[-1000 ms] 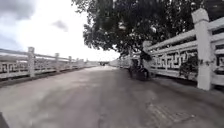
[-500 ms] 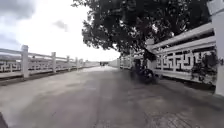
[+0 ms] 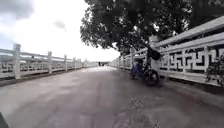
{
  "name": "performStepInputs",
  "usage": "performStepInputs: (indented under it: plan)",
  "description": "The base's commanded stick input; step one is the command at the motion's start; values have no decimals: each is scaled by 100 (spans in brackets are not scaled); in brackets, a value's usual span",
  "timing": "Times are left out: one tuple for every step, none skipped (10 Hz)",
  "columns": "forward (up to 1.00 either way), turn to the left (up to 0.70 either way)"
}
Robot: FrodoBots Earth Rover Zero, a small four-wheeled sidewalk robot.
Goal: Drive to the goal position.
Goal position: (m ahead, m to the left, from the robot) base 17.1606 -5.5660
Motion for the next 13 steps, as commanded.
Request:
performStepInputs:
  plan:
    - [70,0]
    - [70,0]
    - [70,0]
    - [70,0]
    - [70,0]
    - [70,0]
    - [70,0]
    - [70,0]
    - [70,0]
    - [70,0]
    - [70,0]
    - [70,0]
    - [70,0]
